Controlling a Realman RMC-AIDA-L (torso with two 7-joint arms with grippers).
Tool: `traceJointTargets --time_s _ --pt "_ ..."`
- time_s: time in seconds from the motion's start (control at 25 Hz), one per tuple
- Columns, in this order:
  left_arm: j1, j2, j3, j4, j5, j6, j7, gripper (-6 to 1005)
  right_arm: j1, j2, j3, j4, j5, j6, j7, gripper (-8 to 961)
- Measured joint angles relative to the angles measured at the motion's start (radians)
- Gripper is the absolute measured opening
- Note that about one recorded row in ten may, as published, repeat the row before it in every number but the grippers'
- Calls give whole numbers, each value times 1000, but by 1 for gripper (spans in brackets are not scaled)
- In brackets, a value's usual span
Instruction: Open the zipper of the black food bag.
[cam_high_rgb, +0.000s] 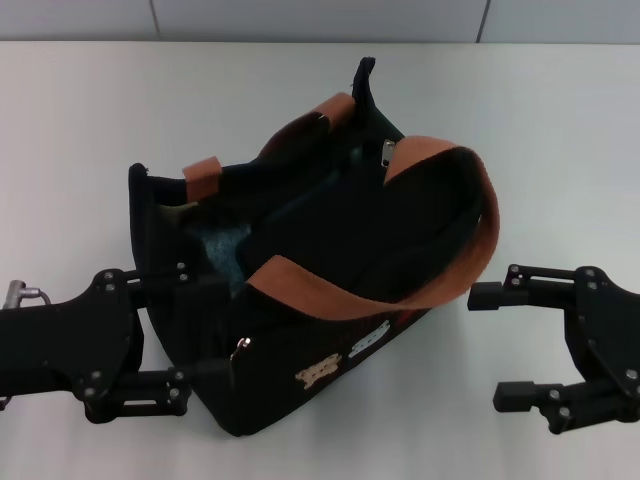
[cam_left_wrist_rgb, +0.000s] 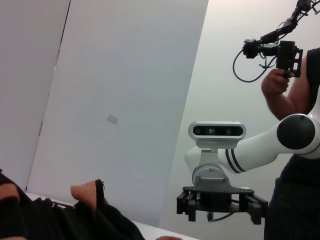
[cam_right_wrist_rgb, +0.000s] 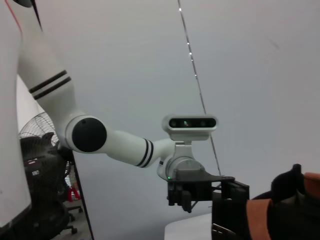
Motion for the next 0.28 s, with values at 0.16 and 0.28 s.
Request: traceJointTargets --time_s 0.16,0.28 --pt "0 -3 0 0 0 -1 0 754 5 1 0 5 0 10 0 840" --pt "-1 -4 -1 0 0 -1 -1 754 5 2 0 5 0 10 1 840"
